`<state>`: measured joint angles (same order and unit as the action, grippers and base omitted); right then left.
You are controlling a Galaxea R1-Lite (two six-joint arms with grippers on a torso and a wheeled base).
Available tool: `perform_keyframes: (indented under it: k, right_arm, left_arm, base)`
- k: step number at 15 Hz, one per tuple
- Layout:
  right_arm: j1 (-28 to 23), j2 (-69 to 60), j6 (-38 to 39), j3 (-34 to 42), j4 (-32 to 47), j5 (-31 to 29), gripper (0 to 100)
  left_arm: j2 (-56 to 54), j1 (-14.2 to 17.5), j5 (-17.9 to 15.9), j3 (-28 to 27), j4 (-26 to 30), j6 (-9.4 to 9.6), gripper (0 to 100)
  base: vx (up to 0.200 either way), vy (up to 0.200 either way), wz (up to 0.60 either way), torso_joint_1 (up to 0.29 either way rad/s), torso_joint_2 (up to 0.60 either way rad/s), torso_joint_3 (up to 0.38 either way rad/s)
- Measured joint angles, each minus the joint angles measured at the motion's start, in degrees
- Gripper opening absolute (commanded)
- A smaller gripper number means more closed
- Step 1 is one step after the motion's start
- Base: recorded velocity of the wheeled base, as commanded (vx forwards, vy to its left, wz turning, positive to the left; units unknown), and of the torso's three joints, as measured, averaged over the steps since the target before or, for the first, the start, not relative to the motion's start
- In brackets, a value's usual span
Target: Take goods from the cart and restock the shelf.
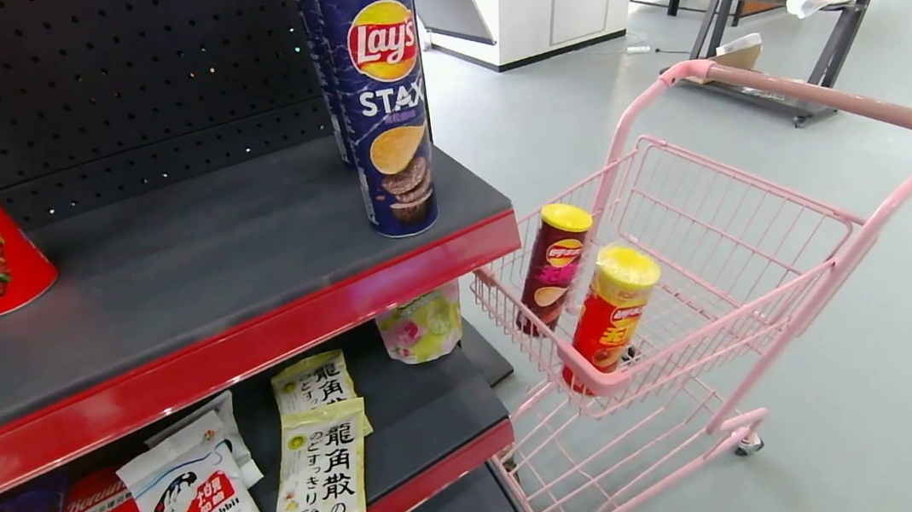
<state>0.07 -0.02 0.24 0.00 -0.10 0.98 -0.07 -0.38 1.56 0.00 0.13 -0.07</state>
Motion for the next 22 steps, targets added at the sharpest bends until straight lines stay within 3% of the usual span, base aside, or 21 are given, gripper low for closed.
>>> perform_keyframes:
  k: [5,8,11,14,19,22]
  right_arm:
    - [0.1,0.4,0.0,-1.0,-0.3,2.4,100]
    - [1.1,7.4,3.9,-10.7,-0.9,4.5,100]
    - [4.4,25.0,5.7,-21.0,-4.8,8.9,100]
    - [7.3,46.6,6.2,-24.9,-18.8,13.1,100]
    - [9.5,79.0,5.6,-23.8,-45.8,19.2,100]
    - [10.8,91.7,4.8,-24.0,-55.1,20.3,100]
  left_arm:
    - [0.0,0.0,0.0,0.0,0.0,0.0,100]
    - [0.0,0.0,0.0,0.0,0.0,0.02,100]
    - [0.0,0.0,0.0,0.0,0.0,0.02,100]
    - [0.0,0.0,0.0,0.0,0.0,0.05,100]
    - [0.0,0.0,0.0,0.0,0.0,0.07,100]
    - [0.0,0.0,0.0,0.0,0.0,0.07,100]
  base:
    - [0.0,0.0,0.0,-0.016,0.06,0.039]
    - [0.0,0.0,0.0,0.0,0.0,0.0]
    - [0.0,0.0,0.0,0.0,0.0,0.0]
    - [0.0,0.0,0.0,0.0,0.0,0.0]
    - [0.0,0.0,0.0,0.0,0.0,0.0]
    - [0.0,0.0,0.0,0.0,0.0,0.0]
